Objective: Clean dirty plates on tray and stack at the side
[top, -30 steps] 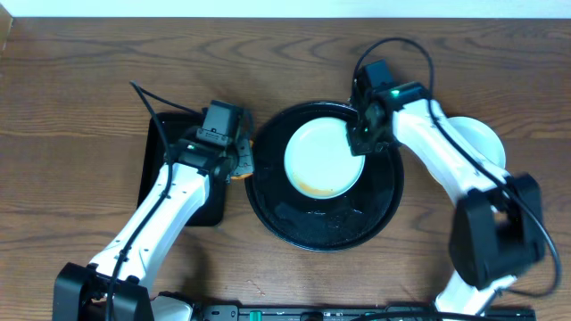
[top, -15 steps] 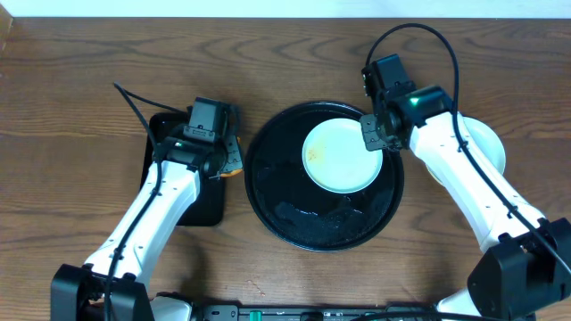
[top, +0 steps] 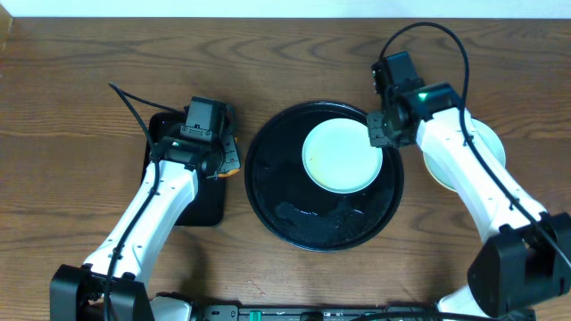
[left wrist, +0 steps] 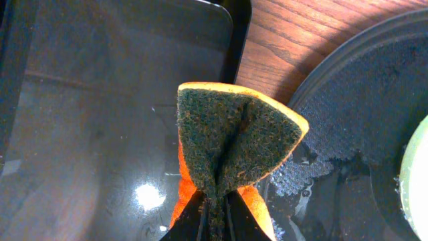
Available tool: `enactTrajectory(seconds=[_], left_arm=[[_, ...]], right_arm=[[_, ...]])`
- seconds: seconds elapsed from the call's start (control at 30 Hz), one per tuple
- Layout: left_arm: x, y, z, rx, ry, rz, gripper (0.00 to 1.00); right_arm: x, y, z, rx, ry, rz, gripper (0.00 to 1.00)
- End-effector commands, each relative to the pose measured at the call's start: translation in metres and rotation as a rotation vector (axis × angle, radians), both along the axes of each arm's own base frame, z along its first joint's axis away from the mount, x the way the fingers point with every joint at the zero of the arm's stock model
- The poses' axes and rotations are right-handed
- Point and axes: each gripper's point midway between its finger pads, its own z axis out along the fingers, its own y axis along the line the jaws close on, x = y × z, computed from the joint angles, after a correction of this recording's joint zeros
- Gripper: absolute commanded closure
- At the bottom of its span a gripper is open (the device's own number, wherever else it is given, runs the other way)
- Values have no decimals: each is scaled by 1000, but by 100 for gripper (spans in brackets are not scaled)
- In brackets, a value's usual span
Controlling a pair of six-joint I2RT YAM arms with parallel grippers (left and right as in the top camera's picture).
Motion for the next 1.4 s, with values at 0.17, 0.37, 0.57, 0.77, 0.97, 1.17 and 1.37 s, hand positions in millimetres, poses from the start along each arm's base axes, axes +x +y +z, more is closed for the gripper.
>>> enactTrajectory(seconds=[0.17, 0.37, 0.57, 0.77, 0.97, 1.17, 1.37], left_arm=[[-4, 5, -5, 26, 13, -11, 92], [-6, 6, -8, 28, 21, -11, 92], [-6, 6, -8, 28, 21, -11, 92], [-6, 6, -8, 27, 21, -11, 92], [-6, 6, -8, 27, 21, -11, 92], [-6, 6, -8, 27, 21, -11, 92], [-6, 6, -8, 27, 21, -11, 92]], right_arm=[[-3, -3, -68, 139, 228, -47, 67], [-4, -1, -102, 162, 307, -60, 69], [-8, 0, -122, 160, 355, -64, 83], [-10, 0, -132, 156, 378, -83, 87], [-11, 3, -134, 177, 385, -79, 99], [-7, 15, -120, 241, 355, -19, 99], [6, 26, -76, 282, 221, 92, 99]])
